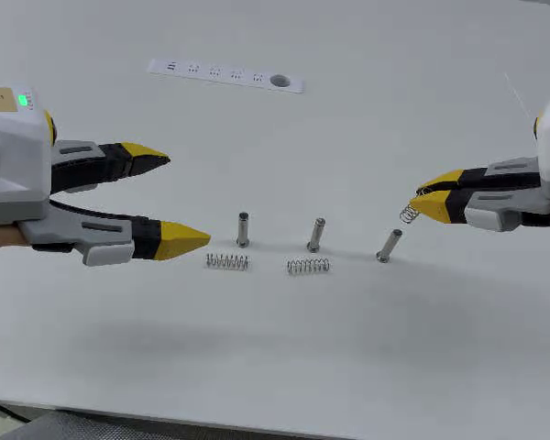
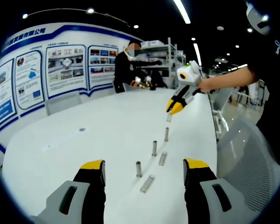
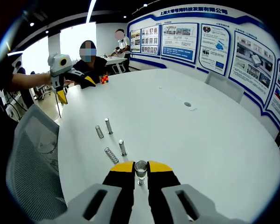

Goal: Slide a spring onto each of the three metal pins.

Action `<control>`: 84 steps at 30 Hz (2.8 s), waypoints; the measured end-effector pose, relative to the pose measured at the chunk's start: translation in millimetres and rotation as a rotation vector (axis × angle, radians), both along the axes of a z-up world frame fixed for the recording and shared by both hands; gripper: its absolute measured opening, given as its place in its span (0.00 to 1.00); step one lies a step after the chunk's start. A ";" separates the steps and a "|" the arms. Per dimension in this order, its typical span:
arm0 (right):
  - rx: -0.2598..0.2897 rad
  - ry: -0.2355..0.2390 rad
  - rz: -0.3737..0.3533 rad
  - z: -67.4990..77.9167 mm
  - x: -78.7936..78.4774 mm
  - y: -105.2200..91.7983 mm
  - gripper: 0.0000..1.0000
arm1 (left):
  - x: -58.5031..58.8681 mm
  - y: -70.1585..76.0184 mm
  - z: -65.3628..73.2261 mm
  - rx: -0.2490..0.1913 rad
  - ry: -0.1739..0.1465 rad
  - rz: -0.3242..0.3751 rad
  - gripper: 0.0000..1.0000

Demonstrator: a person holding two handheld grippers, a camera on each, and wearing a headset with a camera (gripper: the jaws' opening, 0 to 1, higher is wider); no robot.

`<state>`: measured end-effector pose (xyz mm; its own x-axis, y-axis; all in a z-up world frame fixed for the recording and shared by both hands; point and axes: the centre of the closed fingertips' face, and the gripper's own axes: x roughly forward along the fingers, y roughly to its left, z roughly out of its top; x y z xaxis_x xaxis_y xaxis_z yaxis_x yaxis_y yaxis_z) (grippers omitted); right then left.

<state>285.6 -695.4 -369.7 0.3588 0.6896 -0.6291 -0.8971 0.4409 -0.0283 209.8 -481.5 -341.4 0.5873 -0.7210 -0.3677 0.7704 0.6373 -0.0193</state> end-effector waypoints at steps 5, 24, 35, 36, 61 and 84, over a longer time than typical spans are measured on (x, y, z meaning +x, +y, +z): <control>-0.024 0.011 0.001 -9.7 0.1 0.7 0.10 | 0.8 4.5 -2.3 0.007 0.008 0.011 0.75; -0.097 0.042 0.004 -35.8 2.8 0.2 0.11 | 3.1 20.3 -0.5 -0.003 0.018 0.074 0.92; -0.114 0.048 -0.002 -55.6 0.7 1.8 0.11 | 4.8 24.2 -1.1 -0.004 0.022 0.095 0.99; -0.118 0.048 -0.005 -57.4 0.9 1.7 0.11 | 4.6 24.7 -1.2 -0.002 0.022 0.095 0.99; -0.138 0.059 -0.022 -79.4 4.1 3.5 0.12 | 3.4 34.4 -5.9 0.015 0.048 0.110 1.00; -0.068 -0.020 0.187 -50.2 -35.7 61.4 0.21 | 2.6 23.5 -3.0 -0.003 0.043 0.081 0.99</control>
